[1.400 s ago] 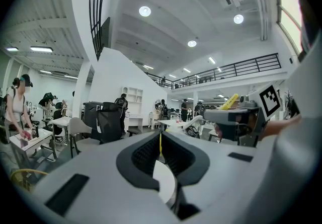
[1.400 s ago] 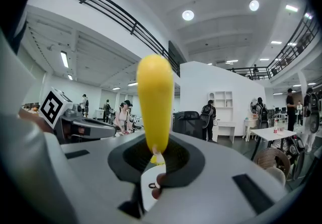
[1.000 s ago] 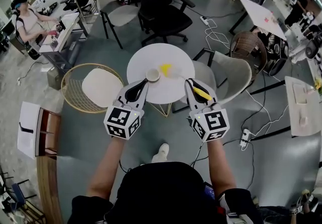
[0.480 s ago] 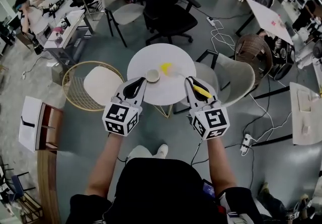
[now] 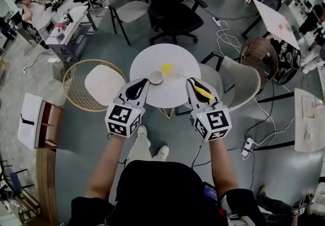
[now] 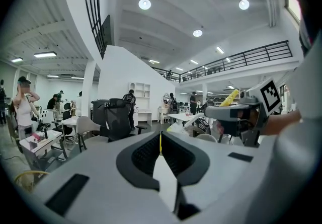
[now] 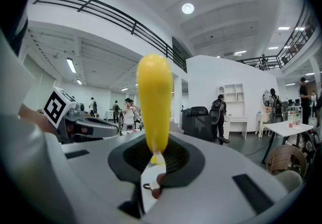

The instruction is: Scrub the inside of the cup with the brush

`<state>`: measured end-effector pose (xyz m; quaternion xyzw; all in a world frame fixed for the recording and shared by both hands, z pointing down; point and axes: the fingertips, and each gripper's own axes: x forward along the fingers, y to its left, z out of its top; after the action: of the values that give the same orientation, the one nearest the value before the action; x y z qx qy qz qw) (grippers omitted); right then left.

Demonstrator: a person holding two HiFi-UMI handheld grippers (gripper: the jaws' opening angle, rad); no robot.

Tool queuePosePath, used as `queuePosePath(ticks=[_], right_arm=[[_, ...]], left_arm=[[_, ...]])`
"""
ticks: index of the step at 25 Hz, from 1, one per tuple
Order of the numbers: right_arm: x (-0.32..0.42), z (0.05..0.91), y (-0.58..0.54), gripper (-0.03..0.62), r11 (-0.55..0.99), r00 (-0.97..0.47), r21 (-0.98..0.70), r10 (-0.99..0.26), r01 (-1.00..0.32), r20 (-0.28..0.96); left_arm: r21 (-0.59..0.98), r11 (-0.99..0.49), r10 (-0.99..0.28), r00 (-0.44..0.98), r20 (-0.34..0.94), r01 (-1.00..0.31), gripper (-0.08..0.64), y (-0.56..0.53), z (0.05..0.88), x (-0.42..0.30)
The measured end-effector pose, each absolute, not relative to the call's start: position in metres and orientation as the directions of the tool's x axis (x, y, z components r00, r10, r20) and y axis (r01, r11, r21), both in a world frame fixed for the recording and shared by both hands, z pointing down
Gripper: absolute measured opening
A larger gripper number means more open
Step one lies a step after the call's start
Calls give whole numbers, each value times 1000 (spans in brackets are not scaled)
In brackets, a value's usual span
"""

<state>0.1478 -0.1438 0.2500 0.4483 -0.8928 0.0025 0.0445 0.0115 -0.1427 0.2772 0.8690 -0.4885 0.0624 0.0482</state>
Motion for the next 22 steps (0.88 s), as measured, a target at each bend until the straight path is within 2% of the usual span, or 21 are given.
queuePosePath(ticks=[22], right_arm=[[110,316,-197,48,592,-572,38,-792,-805,213]], left_arm=[[85,-539,-805,542,242,-838,21,-201,355,-23]])
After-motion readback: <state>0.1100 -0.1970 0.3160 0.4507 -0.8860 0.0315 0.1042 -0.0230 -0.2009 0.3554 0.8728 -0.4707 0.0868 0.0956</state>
